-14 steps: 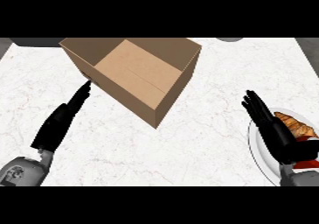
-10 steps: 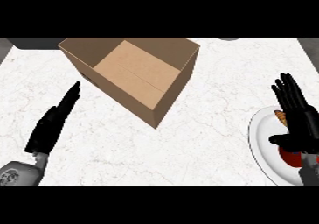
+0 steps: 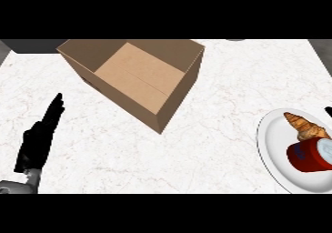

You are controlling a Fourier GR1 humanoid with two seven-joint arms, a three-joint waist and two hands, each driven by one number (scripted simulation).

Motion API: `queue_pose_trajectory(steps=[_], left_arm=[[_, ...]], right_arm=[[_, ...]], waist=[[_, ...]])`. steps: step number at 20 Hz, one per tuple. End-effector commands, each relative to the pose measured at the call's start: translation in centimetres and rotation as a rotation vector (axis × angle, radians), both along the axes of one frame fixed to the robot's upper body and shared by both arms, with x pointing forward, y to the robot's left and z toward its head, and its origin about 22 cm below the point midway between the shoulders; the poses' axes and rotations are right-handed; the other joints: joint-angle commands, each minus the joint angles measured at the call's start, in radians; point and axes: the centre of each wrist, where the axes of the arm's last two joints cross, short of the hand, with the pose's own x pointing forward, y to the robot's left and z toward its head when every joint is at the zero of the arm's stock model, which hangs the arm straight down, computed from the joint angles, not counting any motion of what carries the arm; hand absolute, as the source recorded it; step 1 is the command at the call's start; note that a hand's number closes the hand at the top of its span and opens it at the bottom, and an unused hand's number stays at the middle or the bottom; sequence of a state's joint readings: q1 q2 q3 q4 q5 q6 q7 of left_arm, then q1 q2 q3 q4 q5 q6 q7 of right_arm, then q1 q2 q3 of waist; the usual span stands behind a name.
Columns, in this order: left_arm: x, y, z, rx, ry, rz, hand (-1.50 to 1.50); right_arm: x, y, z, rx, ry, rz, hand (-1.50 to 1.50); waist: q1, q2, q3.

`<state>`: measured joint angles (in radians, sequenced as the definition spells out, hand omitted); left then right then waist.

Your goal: Pick the can from the plate and place it in the cardboard box

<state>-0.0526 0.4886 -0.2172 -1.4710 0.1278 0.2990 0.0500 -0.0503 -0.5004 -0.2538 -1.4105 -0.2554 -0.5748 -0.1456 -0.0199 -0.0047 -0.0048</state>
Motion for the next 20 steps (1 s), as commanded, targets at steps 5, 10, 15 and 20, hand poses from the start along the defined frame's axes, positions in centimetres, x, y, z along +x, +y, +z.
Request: queue_pose_trajectory(steps=[5,10,15,20], left_arm=[[-1.1,-1.0,0.0,-0.012,0.009,0.003,0.00],[-2.0,0.7,-1.2,0.005,0.007,0.028,0.00],[-0.8,0.4,-0.3,-0.008,0.007,0.023,0.00],[-1.2,-1.5,-0.5,-0.005,-0.009,-0.008,0.00]], right_arm=[[-4.9,-0.6,1.5,-0.183,0.268,-0.015,-1.50],[-6.8,-3.5,5.4,-0.315,0.637,0.072,-1.50],[-6.8,-0.8,8.2,-0.330,0.952,0.254,-1.50],[-5.5,2.3,10.4,-0.280,1.116,0.330,-1.50]], waist=[[0.013,0.002,0.003],[0.006,0.002,-0.001],[0.004,0.004,-0.002],[0.031,0.006,0.003]])
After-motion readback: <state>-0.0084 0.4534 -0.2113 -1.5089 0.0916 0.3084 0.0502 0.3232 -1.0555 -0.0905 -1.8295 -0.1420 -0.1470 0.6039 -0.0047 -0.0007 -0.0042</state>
